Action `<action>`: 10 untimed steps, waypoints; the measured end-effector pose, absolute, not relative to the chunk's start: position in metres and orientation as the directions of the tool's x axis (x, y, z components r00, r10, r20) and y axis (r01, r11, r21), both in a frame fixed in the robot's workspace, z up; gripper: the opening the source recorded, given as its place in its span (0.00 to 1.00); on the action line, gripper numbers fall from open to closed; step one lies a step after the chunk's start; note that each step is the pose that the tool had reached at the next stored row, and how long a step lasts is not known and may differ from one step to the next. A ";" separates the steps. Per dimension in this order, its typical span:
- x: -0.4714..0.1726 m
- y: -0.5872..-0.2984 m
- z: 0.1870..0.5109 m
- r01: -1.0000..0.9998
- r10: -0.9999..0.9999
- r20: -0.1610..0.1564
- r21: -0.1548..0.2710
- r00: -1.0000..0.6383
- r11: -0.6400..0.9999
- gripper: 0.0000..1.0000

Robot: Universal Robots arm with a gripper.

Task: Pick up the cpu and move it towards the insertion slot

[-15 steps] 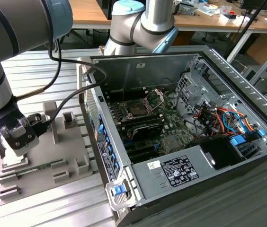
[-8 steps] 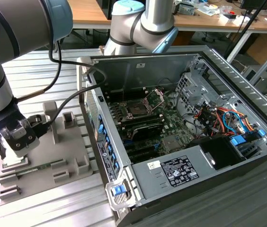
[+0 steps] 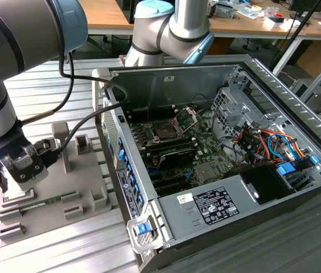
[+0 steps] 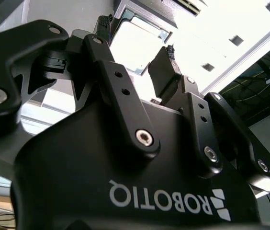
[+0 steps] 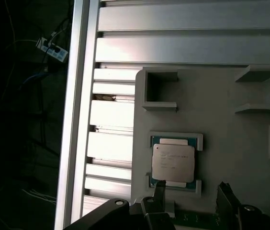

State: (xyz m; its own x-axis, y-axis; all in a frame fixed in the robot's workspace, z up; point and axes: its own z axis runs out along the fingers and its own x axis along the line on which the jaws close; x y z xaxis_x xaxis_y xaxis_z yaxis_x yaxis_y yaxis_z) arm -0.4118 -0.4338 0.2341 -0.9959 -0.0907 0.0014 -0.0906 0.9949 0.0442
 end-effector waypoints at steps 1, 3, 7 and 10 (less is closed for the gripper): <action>-0.412 -0.434 0.234 -0.091 -0.091 0.001 0.044 -0.996 0.995 0.54; -0.412 -0.434 0.233 -0.091 -0.091 0.001 0.044 -0.996 0.995 0.54; -0.412 -0.434 0.230 -0.091 -0.091 0.002 0.044 -0.996 0.995 0.54; -0.414 -0.434 0.228 -0.096 -0.096 0.001 0.044 -0.995 0.994 0.54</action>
State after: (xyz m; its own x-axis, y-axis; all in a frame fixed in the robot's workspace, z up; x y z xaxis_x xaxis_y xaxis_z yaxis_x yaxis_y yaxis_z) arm -0.4144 -0.4337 0.2281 -0.9953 -0.0963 0.0014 -0.0962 0.9944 0.0442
